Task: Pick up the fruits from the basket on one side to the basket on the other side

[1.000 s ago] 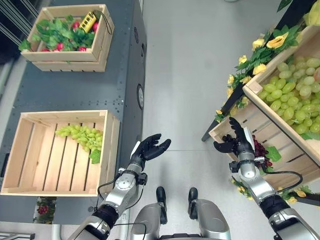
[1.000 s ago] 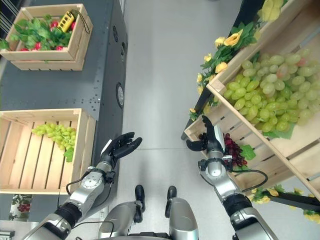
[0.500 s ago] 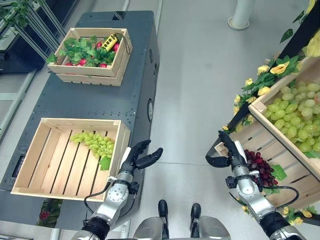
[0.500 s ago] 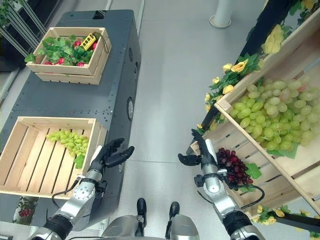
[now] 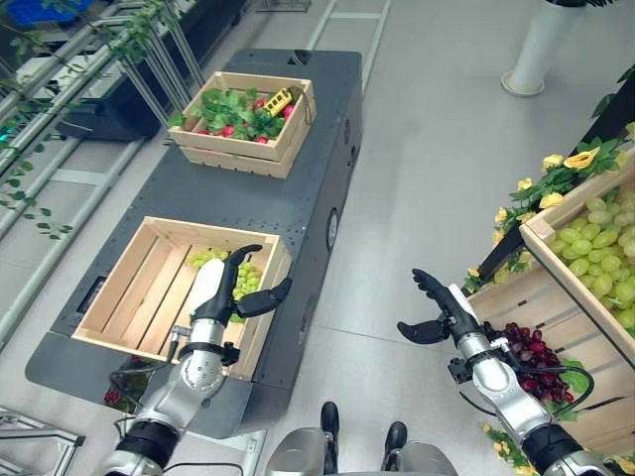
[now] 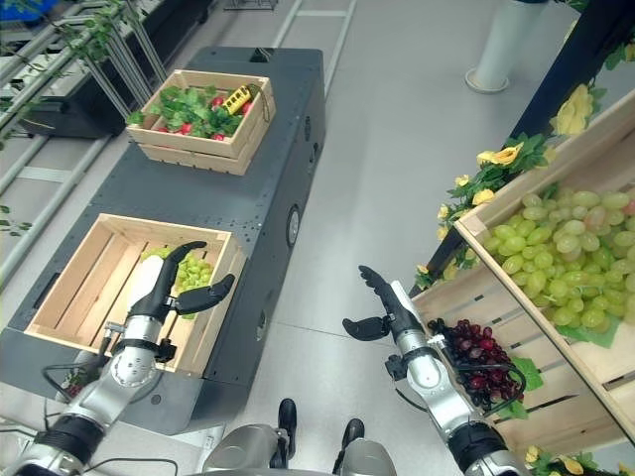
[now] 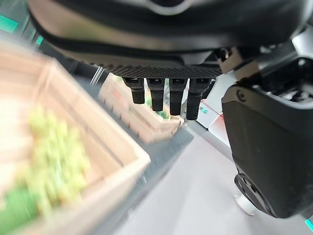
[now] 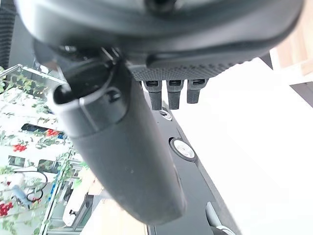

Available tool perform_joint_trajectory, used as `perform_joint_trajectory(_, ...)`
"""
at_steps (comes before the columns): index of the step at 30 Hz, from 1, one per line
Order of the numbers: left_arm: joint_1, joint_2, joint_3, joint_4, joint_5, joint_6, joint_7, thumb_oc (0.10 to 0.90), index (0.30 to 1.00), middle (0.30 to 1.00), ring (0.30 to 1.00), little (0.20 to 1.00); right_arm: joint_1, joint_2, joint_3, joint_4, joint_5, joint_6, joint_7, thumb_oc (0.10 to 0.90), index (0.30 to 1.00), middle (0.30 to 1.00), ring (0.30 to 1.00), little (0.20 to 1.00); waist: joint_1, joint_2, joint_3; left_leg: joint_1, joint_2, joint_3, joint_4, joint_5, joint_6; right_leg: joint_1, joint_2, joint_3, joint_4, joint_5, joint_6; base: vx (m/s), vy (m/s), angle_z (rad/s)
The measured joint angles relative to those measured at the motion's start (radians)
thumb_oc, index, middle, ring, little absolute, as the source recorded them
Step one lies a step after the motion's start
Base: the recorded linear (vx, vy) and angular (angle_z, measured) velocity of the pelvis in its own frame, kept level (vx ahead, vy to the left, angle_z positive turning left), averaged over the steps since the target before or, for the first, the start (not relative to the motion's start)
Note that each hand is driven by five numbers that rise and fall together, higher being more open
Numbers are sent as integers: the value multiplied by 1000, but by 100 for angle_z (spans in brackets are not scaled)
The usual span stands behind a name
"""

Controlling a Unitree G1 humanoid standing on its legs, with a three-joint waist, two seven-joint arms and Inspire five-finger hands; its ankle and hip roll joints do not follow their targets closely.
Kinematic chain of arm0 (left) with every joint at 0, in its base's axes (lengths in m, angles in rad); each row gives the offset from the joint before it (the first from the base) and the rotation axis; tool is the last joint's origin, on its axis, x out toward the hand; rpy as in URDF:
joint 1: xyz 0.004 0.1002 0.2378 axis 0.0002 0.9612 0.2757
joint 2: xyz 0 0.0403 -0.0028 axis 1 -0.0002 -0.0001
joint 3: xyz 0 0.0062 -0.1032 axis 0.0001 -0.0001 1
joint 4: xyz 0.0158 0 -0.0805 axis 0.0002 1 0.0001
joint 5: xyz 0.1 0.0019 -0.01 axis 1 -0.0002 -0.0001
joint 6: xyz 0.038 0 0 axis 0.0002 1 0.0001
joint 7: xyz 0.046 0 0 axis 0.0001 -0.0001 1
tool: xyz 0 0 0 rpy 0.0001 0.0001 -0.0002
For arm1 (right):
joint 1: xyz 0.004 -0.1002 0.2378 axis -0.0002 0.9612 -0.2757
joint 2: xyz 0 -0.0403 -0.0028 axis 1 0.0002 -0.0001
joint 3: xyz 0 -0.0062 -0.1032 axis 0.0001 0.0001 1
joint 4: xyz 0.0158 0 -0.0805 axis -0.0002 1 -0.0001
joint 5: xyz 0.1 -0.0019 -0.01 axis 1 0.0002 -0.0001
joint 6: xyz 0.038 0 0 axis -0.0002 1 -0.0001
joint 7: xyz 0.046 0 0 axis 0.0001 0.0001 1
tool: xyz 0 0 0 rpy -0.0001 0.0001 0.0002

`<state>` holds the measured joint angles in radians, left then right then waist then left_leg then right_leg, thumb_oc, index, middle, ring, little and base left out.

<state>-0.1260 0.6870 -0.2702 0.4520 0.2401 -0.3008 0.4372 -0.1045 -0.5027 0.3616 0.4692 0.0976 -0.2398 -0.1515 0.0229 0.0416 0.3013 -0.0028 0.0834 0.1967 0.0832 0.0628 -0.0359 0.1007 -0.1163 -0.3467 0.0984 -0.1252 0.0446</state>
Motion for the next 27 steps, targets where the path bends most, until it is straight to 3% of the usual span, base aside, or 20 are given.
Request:
perform_joint_trajectory(2, 2, 19, 11, 2, -10, 0, 0, 800, 900, 900, 900, 900, 26, -14, -4, 2, 34, -3, 3, 800, 900, 900, 900, 900, -4, 36, -17, 23, 13, 1, -42, 4, -4, -25, 3, 1, 40, -17, 21, 129, 196, 8)
perform_joint_trajectory(3, 0, 23, 18, 8, -9, -1, 0, 800, 900, 900, 900, 900, 36, -11, -10, 13, 34, -8, 9, 800, 900, 900, 900, 900, -8, 40, -20, 36, 10, 3, -68, -6, 8, -31, -2, 3, 55, -24, 31, 113, 207, 11)
perform_joint_trajectory(5, -11, 33, 39, 35, -10, 8, 1, 800, 900, 900, 900, 900, 83, -7, -7, 21, 30, -8, 33, 800, 900, 900, 900, 900, -13, 31, -23, 31, -37, 4, -97, 6, 41, -65, -44, 9, 96, -32, 44, -3, 167, 11)
perform_joint_trajectory(8, -51, 87, 37, 86, -7, 38, 4, 800, 900, 900, 900, 900, 94, -8, 9, 20, 30, -8, 77, 800, 900, 900, 900, 900, -16, 31, -23, -6, -65, 3, -97, 13, 62, -104, -71, 13, 99, -25, 55, -42, 120, 9)
perform_joint_trajectory(14, -183, 171, -8, 270, 1, 91, 62, 800, 900, 900, 900, 900, 38, -45, 17, 19, 35, -8, 93, 800, 900, 900, 900, 900, -6, 29, -18, -44, -64, 3, -84, 17, 59, -160, -80, 20, 131, -32, 77, -85, 104, -1)
perform_joint_trajectory(17, -299, 193, -76, 345, 5, 129, 78, 800, 900, 900, 900, 900, -55, -106, 44, 30, 37, -8, 93, 800, 900, 900, 900, 900, -8, 25, 37, -88, -51, 9, -53, 22, 52, -218, -76, 39, 191, -40, 71, -98, 103, -9)
perform_joint_trajectory(23, -547, 238, -255, 383, 158, 192, 108, 800, 900, 900, 900, 900, -198, -142, 70, 41, 82, -8, 94, 800, 900, 900, 900, 900, -35, -25, 186, -222, -31, 8, 57, 19, 38, -360, -74, 59, 324, -64, 32, -92, 111, -3)
perform_joint_trajectory(27, -683, 248, -401, 423, 284, 221, 140, 800, 900, 900, 900, 900, -235, -154, 116, 43, 111, -8, 108, 800, 900, 900, 900, 900, -54, -49, 216, -323, -14, 9, 161, -13, 38, -442, -73, 68, 385, -71, 20, -77, 112, -4)
